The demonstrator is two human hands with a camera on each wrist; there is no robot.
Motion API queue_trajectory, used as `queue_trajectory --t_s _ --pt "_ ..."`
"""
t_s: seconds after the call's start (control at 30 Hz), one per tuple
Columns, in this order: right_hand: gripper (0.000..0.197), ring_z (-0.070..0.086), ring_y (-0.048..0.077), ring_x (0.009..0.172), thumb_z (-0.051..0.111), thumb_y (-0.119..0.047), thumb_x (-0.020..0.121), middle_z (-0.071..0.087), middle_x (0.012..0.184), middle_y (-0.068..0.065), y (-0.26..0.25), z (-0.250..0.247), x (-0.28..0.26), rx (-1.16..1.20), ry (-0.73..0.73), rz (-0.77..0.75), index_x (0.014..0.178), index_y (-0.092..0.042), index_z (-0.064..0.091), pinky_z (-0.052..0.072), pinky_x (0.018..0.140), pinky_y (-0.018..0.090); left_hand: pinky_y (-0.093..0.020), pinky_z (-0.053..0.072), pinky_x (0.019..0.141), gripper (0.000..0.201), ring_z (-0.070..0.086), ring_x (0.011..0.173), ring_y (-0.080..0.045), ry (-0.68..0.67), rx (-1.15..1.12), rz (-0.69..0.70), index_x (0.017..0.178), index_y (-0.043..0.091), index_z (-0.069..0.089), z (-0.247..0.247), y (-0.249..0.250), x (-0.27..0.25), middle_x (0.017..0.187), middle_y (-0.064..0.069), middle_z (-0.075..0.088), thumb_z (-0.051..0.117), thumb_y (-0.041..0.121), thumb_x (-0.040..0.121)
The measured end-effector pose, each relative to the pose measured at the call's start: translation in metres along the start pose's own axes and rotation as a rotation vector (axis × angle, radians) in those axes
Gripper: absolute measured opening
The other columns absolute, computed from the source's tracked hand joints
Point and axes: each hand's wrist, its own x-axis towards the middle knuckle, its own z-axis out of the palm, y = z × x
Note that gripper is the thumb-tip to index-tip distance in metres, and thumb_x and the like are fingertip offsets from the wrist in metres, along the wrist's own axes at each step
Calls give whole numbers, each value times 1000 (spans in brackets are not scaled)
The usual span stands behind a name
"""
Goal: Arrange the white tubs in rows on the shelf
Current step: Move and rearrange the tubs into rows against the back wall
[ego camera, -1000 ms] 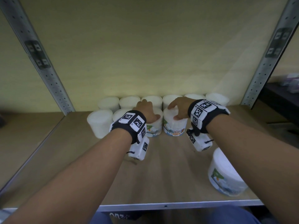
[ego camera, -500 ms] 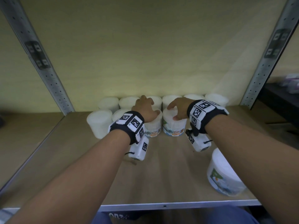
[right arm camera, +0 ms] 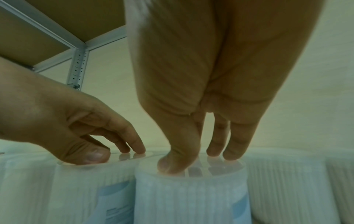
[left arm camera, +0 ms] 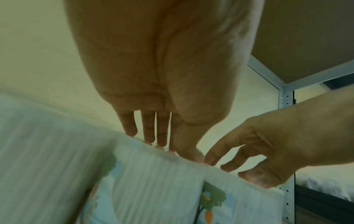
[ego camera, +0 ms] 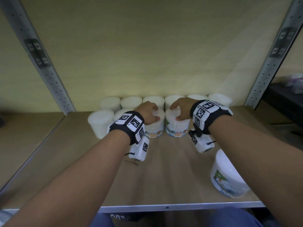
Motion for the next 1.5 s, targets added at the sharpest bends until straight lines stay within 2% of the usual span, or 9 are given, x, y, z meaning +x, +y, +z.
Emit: queue_trajectory --t_s 0.57,0.77,0.9,1.13,1.5 --pt "63 38 21 138 62 -19 91 36 152 3 -5 0 4 -40 -29 33 147 -15 35 32 108 27 -29 33 106 54 42 133 -23 -6 1 29 138 17 46 -1 -4 -1 147 -5 39 62 33 89" --pt "65 41 23 136 63 -20 89 37 151 4 -10 4 -7 -59 -34 44 148 -17 35 35 108 29 -30 34 106 54 42 132 -23 -14 6 27 138 16 45 -1 0 -12 146 -6 40 62 32 89" --pt "65 44 24 135 63 -21 89 40 150 5 -16 8 -22 -46 -56 52 147 -16 36 37 107 29 -32 36 106 55 44 131 -24 -33 12 33 138 14 45 1 3 -31 144 -7 42 63 31 89" --pt "65 38 23 138 62 -18 91 36 153 5 -28 16 -68 -7 -75 29 149 -13 33 33 108 28 -31 36 104 53 44 129 -25 -50 31 52 137 13 46 2 9 -77 143 -9 42 62 31 90" --pt "65 45 27 132 60 -33 91 41 149 4 -44 34 -136 -131 -69 -9 148 -22 33 39 107 35 -31 35 104 51 43 128 -24 -44 33 76 135 14 47 12 21 -148 142 -8 41 61 33 90"
